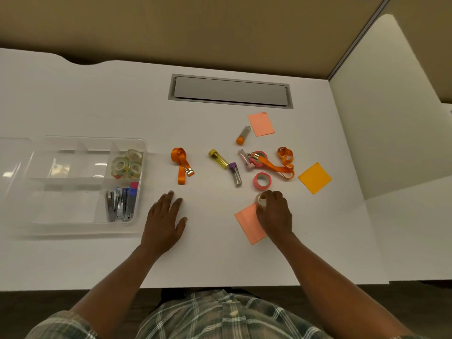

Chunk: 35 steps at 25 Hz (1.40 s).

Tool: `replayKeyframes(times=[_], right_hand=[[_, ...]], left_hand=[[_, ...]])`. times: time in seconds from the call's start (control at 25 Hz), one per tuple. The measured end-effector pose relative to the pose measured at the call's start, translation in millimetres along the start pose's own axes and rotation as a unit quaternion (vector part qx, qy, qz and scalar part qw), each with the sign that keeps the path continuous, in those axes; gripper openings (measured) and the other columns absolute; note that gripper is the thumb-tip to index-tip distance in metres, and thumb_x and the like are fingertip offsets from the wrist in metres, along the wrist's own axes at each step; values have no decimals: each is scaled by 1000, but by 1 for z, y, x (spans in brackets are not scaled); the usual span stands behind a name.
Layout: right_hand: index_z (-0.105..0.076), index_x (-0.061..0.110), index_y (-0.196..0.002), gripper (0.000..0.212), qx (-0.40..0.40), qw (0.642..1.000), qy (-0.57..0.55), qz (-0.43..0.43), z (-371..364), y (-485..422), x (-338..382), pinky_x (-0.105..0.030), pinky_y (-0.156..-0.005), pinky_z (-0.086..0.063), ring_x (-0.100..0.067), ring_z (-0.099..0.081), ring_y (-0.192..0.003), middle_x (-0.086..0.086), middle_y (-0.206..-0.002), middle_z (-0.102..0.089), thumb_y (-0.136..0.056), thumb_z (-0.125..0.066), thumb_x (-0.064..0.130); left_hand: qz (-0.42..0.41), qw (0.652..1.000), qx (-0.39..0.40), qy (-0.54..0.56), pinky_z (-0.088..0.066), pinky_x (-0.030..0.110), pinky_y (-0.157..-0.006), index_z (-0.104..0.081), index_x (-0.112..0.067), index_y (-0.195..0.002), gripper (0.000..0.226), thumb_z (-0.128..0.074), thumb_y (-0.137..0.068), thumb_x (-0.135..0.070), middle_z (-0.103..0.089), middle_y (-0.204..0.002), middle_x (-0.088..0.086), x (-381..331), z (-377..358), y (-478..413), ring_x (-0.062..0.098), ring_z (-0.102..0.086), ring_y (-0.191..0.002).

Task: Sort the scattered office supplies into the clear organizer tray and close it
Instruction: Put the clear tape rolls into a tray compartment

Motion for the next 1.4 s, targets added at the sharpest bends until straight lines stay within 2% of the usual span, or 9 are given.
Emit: replayKeyframes(times=[0.16, 0.32, 0.44, 0.56, 0.64, 0.92, 1.04, 1.2, 1.4], right_hand=[[-55, 17, -113, 36, -21, 997, -54, 54, 8, -2, 23, -36, -74, -51, -23, -58, -101, -5, -113, -57, -83, -71, 31], [-60, 16, -103, 30, 54, 981, -100, 157, -14, 4, 71, -36, -71, -52, -22, -60, -89, -3, -105, -60, -82, -74, 33], [-64, 15, -98, 26, 95, 971, -105, 193, -29, 6, 113, -35, -70, -51, -21, -59, -86, -3, -100, -61, -84, -73, 35], [-66, 15, -101, 28, 123, 963, -89, 222, -42, 2, 166, -30, -70, -50, -17, -57, -86, -4, -105, -62, -86, -71, 38], [-66, 16, -101, 28, 110, 953, -100, 262, -43, -2, 204, -27, -70, -48, -16, -58, -87, -4, -104, -63, -87, -70, 40], [-67, 11, -96, 21, 70, 916, -134, 373, -40, -17, 325, -28, -69, -46, -18, -60, -87, -5, -100, -65, -89, -69, 31], [-68, 12, -99, 20, 64, 906, -76, 411, -51, -24, 355, -28, -71, -46, -23, -62, -94, -5, -109, -66, -88, -70, 28], [-69, 12, -107, 22, 84, 903, -37, 420, -65, -32, 373, -39, -86, -53, -30, -61, -110, -5, -131, -62, -89, -67, 26], [-71, 17, -113, 25, 114, 905, -25, 409, -77, -31, 378, -39, -96, -50, -26, -57, -122, 1, -145, -54, -91, -66, 28]], left_hand=[[3, 1000, -1, 3, -34, 49, -113, -44, -15, -144, 61, -40, -94, -49, -32, -158, 12, 2, -2, 1, 31, -30, -145], [9, 1000, -2, 16, -26, 46, -119, -38, -18, -149, 60, -43, -96, -45, -25, -161, 9, 0, -4, 3, 27, -22, -149], [5, 1000, -2, 23, -17, 44, -122, -29, -21, -154, 61, -43, -98, -43, -14, -165, 5, 1, -6, 8, 22, -10, -152], [-3, 1000, -10, 23, -11, 42, -124, -20, -23, -157, 62, -39, -101, -42, -6, -166, 2, 4, -7, 13, 18, 0, -153], [-6, 999, -17, 27, -12, 44, -124, -18, -22, -157, 63, -39, -101, -41, -6, -166, 4, 2, -8, 14, 18, 0, -153], [-2, 999, -32, 28, -15, 45, -123, -18, -19, -157, 62, -36, -101, -39, -8, -165, 7, 3, -10, 16, 21, -1, -153], [-2, 999, -40, 36, -14, 44, -123, -20, -19, -157, 62, -38, -101, -38, -7, -166, 6, 4, -8, 16, 21, -1, -153], [0, 998, -51, 43, -16, 44, -123, -22, -18, -156, 61, -39, -100, -37, -8, -165, 7, 4, -6, 16, 22, -2, -153], [3, 998, -40, 43, -15, 44, -123, -21, -18, -157, 62, -37, -101, -39, -7, -166, 6, 5, -8, 15, 21, -1, -153]])
Point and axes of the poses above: each hand's wrist, its own y-axis away from the middle knuckle, its own z-axis out of the back of the hand, x = y × z, the point moved 9 cm from there along -y, towards the middle knuckle
